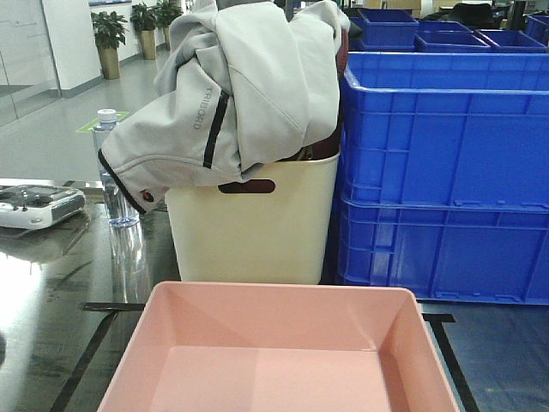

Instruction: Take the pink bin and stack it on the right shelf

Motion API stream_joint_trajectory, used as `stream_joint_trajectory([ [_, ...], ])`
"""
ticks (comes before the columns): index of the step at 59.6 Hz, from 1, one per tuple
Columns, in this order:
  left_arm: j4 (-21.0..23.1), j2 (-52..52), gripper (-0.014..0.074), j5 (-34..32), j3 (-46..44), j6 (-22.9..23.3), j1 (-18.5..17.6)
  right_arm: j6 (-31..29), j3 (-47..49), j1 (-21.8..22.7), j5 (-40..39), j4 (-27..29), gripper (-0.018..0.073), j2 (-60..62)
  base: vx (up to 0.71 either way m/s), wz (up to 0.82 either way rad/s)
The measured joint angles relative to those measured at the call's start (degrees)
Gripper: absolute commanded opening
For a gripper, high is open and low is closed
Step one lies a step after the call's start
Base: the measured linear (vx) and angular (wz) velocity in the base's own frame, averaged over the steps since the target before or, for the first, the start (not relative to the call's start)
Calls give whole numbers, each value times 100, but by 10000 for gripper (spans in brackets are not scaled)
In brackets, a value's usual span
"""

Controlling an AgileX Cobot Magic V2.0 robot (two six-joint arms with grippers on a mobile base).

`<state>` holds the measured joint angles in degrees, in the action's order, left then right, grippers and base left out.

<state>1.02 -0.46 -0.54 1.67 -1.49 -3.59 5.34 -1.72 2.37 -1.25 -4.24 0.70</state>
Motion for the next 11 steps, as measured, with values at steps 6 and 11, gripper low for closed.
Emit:
stream_joint_trajectory([
  [6, 0, 0, -6, 0, 0, 0, 0, 0, 0, 0, 0, 0, -9, 0, 0, 0],
  [11, 0, 0, -6, 0, 0, 0, 0, 0, 0, 0, -7, 0, -9, 0, 0, 0],
])
